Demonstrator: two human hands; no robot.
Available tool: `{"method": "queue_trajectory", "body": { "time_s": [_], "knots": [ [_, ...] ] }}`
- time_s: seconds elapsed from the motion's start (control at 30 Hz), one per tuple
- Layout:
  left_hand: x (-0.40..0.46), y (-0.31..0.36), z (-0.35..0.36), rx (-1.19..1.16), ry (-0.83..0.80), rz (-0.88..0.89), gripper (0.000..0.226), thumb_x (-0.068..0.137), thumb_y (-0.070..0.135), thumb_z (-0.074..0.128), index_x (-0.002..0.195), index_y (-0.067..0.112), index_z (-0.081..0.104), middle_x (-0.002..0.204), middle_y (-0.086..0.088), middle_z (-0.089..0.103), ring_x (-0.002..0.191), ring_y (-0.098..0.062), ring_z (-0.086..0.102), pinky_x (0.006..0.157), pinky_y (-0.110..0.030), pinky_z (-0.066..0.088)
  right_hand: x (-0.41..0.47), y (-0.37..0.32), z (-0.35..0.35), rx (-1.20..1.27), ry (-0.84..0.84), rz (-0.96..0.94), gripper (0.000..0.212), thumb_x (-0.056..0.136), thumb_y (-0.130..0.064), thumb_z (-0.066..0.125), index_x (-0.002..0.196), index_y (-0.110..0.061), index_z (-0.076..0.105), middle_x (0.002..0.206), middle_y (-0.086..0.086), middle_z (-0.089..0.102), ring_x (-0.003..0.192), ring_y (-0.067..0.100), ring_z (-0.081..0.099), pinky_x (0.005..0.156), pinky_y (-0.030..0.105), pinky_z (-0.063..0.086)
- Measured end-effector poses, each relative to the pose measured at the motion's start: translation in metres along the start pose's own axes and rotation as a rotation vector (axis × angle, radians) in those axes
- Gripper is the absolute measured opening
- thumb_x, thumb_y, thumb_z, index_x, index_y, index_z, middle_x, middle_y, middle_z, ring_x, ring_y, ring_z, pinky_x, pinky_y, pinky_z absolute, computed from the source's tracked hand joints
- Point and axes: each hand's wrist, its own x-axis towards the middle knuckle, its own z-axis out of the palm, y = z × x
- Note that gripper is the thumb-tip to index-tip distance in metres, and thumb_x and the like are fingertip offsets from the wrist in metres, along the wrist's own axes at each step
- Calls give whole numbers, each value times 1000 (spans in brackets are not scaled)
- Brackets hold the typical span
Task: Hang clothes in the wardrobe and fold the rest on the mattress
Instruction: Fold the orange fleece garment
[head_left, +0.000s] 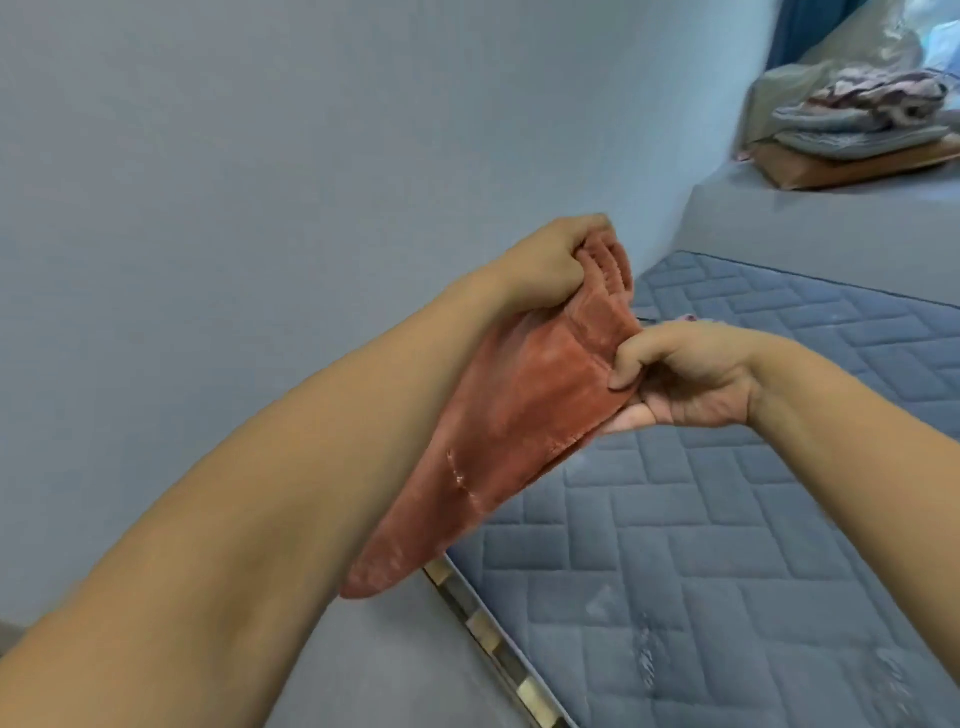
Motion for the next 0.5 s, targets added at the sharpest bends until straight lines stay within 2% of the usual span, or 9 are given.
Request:
{"method": "queue_trajectory", "body": {
  "time_s": [0.13,0.23,0.3,0.37,0.4,0.47,0.5],
  "knots": [
    [67,31,176,129,-240,64,27,85,-10,42,95,9,58,102,-15,68,97,-26,62,88,-39,48,-59,102,-133,227,103,44,46,65,13,48,103,5,74,120,27,65,105,37,68,76,47,60],
    [88,47,361,153,-380,97,36,83,-5,44,112,14,56,113,-11,67,109,-28,60,92,-39,45,-119,218,-247,392,302,132,53,59,14,53,110,9,70,119,28,65,105,39,67,74,47,60],
    [77,46,483,154,-470,48,53,84,0,46,133,22,49,129,-8,63,121,-28,55,101,-41,41,-155,308,-312,422,508,282,54,62,15,51,113,12,65,115,28,67,101,39,69,72,44,61],
    [52,34,587,193,-587,-5,63,88,8,51,147,26,37,148,-8,47,135,-29,44,112,-44,32,-184,392,-354,354,723,496,40,74,14,47,111,11,61,102,22,70,86,35,71,69,39,60],
    [36,23,630,240,-661,-32,67,88,11,52,151,26,32,154,-7,38,140,-29,37,117,-47,25,-195,433,-368,294,805,622,31,81,11,47,108,5,60,93,18,68,78,31,67,68,36,55],
    [2,-7,694,354,-797,-66,71,89,14,50,154,27,25,160,-5,25,146,-28,25,122,-53,9,-204,505,-390,212,857,800,23,86,7,49,104,-5,56,84,14,59,74,27,56,72,32,42],
    [-15,-26,717,396,-840,-86,71,89,16,48,154,27,23,161,-5,19,149,-28,18,121,-56,3,-203,533,-397,203,875,840,23,85,9,49,102,-5,55,82,14,57,73,27,54,74,33,41]
  ]
}}
